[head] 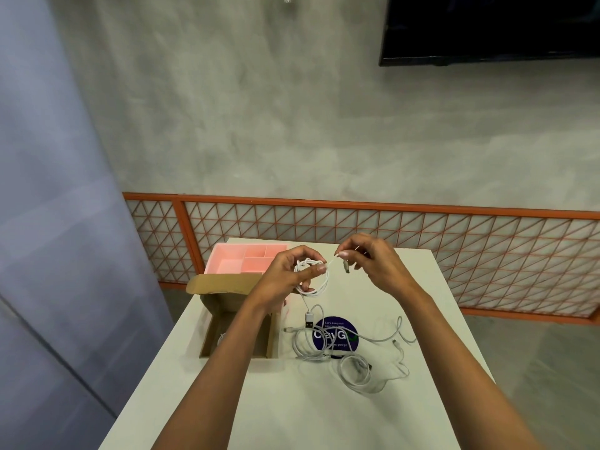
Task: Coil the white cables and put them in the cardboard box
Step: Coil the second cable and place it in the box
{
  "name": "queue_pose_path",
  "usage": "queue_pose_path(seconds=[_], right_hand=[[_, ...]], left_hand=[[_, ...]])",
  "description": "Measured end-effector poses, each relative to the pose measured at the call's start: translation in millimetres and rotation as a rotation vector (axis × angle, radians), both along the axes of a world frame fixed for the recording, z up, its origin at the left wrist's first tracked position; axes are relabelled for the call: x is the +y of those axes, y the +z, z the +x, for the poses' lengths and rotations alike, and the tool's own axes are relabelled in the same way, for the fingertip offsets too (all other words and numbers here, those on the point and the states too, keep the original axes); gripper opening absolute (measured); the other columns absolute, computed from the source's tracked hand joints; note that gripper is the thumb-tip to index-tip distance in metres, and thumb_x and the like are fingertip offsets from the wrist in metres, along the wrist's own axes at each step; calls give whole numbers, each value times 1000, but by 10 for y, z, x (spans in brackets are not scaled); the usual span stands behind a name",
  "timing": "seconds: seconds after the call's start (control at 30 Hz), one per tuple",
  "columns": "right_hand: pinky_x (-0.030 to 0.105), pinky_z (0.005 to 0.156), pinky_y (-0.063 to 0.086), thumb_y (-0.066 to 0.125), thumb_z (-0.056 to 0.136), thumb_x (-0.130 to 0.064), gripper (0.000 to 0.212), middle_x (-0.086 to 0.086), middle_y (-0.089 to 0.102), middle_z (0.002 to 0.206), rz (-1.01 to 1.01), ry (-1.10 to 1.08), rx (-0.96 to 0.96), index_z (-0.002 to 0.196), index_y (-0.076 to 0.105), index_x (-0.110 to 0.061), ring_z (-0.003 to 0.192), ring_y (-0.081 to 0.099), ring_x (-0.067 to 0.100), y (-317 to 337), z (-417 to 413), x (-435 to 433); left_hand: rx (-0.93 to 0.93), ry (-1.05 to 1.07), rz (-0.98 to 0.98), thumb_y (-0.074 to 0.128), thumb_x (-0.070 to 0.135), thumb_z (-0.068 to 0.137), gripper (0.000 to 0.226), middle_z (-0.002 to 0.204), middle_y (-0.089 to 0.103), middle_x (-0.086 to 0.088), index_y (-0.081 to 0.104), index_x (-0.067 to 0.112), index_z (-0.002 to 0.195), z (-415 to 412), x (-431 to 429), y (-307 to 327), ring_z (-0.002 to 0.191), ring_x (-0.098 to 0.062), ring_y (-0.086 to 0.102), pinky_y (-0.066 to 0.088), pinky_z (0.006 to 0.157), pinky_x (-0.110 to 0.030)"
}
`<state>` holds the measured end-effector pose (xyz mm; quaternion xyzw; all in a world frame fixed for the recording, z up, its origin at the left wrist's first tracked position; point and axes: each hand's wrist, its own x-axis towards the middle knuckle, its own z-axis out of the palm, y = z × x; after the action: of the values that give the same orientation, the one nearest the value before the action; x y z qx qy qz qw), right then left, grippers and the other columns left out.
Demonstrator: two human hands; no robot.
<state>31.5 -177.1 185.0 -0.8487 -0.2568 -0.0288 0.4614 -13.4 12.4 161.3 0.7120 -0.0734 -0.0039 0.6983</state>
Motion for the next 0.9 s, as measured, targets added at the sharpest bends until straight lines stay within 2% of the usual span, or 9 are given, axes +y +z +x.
queue_pose_path(seconds=[0.13,0.23,0.3,0.4,0.57,0.7,0.8,0.9], right_hand=[[9,59,45,60,91,-9,9,-5,65,73,84,0,23,87,67,-10,60,58,-3,-4,-17,19],[11,64,48,59,91,-7,11,-2,67,70,158,5,62,85,67,-13,60,60,0,-9,-24,17],[12,64,49,59,91,-7,12,-2,67,69,180,6,73,85,66,-14,61,61,1,-12,-18,12],[13,64,51,59,91,-5,10,1,68,70,226,-1,103,87,68,-9,62,63,3,-27,-11,14],[17,65,55,59,90,-3,8,7,69,72,366,-46,193,90,67,-5,62,68,7,-125,-57,81],[20,64,56,60,89,0,7,12,68,76,511,-81,322,92,66,-2,63,69,13,-239,-127,213],[24,65,58,64,86,0,10,17,70,83,566,-79,420,94,67,4,69,69,19,-271,-178,294],[29,76,59,64,86,-1,12,14,72,82,580,-28,515,95,69,3,73,69,21,-251,-178,299]], left_hand=[[24,-15,-6,68,9,83,10,95,59,2,64,12,91,6,-1,23,49,-7,46,46,51,-20],[28,-30,23,72,18,78,15,93,61,6,64,15,90,14,8,37,54,-7,48,46,54,-24],[25,-37,39,72,24,76,21,94,62,8,63,15,92,20,10,39,63,-7,53,48,56,-27],[4,-16,19,69,16,82,13,91,63,8,62,13,92,31,-4,23,78,-8,58,52,55,-27],[-100,66,6,67,13,84,7,80,63,9,63,14,90,51,-56,6,71,-4,58,46,57,-29],[-174,101,41,63,12,89,7,77,61,7,60,9,94,72,-107,11,70,-3,58,47,60,-19],[-181,109,86,60,15,91,6,86,65,5,57,12,94,103,-114,-3,77,-6,61,49,71,-23],[-193,101,106,57,14,93,6,103,70,0,53,10,95,127,-95,-13,92,-14,66,52,79,-32]])
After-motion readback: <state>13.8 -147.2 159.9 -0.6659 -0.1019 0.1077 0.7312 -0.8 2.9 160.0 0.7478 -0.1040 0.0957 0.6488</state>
